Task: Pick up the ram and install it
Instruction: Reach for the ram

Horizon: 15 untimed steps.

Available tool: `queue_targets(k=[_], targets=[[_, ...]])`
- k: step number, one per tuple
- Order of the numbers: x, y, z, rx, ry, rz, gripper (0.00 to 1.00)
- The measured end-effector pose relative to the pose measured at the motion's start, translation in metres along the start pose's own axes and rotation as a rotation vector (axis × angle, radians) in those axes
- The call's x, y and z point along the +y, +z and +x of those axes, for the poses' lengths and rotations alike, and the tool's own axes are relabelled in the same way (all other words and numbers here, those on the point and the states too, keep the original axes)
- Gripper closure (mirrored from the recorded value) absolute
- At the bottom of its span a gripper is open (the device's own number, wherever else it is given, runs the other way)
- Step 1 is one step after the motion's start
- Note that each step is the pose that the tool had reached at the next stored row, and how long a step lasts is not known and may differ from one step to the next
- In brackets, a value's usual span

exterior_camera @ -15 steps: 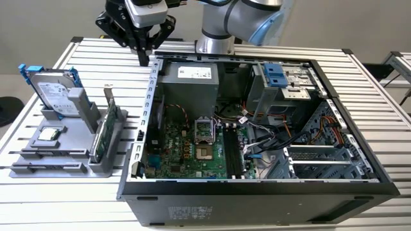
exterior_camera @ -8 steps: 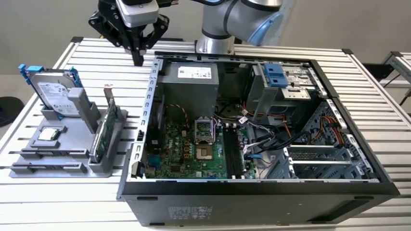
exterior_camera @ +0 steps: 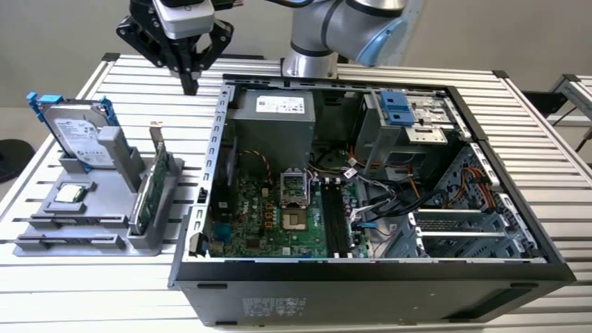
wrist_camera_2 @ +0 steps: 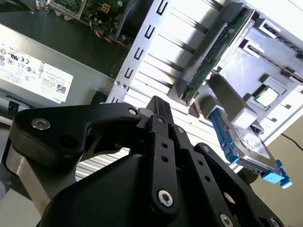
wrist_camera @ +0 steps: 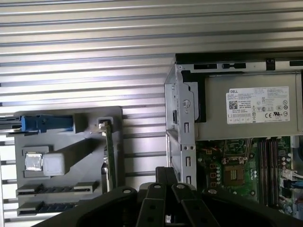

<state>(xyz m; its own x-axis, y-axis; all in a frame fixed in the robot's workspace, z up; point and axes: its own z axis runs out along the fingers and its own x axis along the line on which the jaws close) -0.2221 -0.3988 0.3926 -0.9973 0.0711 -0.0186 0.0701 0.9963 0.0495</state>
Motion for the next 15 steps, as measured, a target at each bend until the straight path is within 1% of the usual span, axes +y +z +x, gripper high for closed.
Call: queue_targets(k=[15], targets=[[-0.0015,-0.0005,0.0217,0.0,0.0,0.0,1.0]])
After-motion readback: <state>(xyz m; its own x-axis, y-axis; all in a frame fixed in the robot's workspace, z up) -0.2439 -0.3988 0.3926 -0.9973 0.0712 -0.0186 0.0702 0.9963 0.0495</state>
